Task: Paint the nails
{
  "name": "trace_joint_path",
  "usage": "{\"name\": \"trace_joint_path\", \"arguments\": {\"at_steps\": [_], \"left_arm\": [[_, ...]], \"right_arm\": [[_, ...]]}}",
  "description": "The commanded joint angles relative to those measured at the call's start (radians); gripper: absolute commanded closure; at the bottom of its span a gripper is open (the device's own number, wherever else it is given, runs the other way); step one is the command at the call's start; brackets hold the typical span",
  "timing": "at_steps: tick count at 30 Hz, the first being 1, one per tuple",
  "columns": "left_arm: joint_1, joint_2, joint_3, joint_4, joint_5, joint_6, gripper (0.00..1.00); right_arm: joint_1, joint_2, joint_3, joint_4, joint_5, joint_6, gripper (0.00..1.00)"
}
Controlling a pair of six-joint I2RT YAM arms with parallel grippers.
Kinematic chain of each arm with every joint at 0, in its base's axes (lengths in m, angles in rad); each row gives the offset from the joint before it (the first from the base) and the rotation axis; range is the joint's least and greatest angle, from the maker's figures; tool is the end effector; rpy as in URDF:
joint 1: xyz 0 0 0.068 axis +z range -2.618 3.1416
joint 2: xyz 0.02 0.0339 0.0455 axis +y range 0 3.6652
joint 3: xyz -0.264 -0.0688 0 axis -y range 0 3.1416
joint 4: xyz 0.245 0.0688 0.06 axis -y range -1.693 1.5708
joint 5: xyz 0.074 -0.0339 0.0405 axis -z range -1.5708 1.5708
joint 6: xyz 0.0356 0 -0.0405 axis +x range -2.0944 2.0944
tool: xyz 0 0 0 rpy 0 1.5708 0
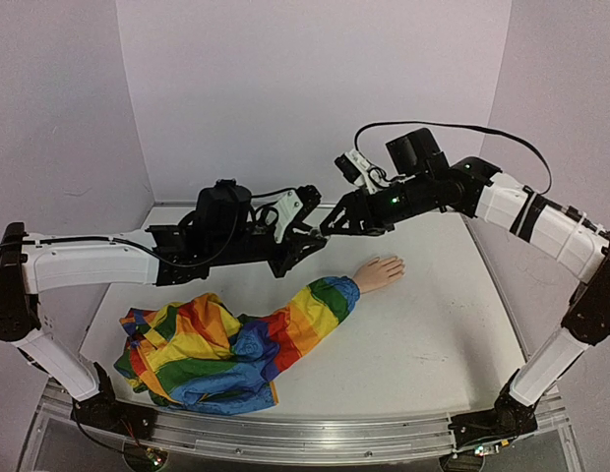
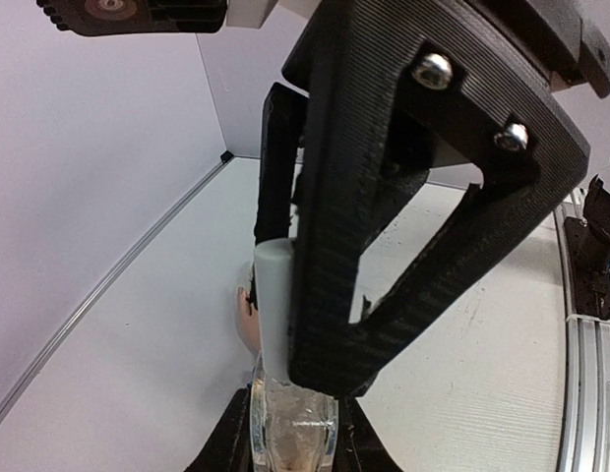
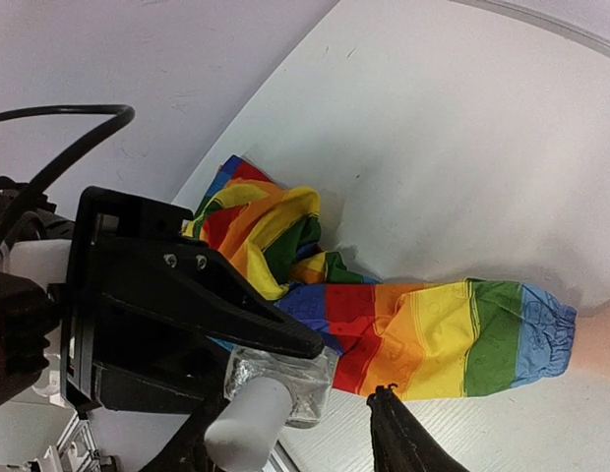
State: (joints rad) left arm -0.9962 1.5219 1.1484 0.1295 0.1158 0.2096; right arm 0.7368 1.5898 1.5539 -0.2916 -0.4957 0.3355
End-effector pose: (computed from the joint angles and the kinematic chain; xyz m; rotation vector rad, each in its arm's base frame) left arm 0.1940 -0.3071 0.3172 1.1251 1.4856 -0.6573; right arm 0.2639 0.2623 0.3947 -0.7573 1.8962 1.1723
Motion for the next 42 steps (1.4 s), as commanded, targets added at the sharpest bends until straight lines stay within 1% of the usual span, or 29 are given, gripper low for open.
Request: {"name": "trace_joint_path", "arguments": {"at_steps": [1,5,9,12,14,17,18,20,21,25,35,42], "left_arm": [[-0.006,-0.007,0.019,0.033,-0.013,0.011,1.00],[-0.005,-0.005,0.020,0.026,-0.006,0.008,1.00],[-0.006,0.001,0.038,-0.001,0.006,-0.006,1.00],[0.002,-0.003,0.055,-0.037,0.085,-0.023,1.00],[0.032,-0.012,0.062,-0.058,0.234,-0.062,1.00],[0.130,-0.017,0.082,-0.060,0.637,-0.189,1.00],[0.150,-0.015,0.093,-0.059,0.726,-0.227,1.00],[0.163,-0.022,0.100,-0.060,0.819,-0.249,1.00],[0.163,-0.029,0.098,-0.060,0.826,-0.250,1.00],[0.163,-0.037,0.087,-0.062,0.774,-0.252,1.00],[0.163,-0.022,0.079,-0.079,0.675,-0.224,1.00],[0.163,-0.010,0.083,-0.098,0.653,-0.211,1.00]], "right_arm": [[0.007,0.012,0.065,0.001,-0.055,-0.006,0.58],[0.008,0.024,0.069,0.012,-0.082,0.000,0.70],[0.007,0.019,0.062,0.025,-0.105,-0.011,0.79],[0.007,0.006,0.050,0.028,-0.149,-0.069,0.87],[0.007,-0.011,0.033,0.028,-0.204,-0.137,1.00],[0.007,-0.049,-0.016,0.023,-0.376,-0.287,1.00],[0.008,-0.060,-0.031,0.018,-0.414,-0.319,1.00],[0.007,-0.070,-0.049,0.008,-0.459,-0.404,1.00],[0.007,-0.072,-0.051,0.005,-0.459,-0.414,1.00],[0.007,-0.084,-0.057,0.011,-0.408,-0.420,1.00],[0.007,-0.118,-0.074,0.043,-0.350,-0.374,1.00],[0.007,-0.145,-0.095,0.081,-0.316,-0.345,1.00]]}}
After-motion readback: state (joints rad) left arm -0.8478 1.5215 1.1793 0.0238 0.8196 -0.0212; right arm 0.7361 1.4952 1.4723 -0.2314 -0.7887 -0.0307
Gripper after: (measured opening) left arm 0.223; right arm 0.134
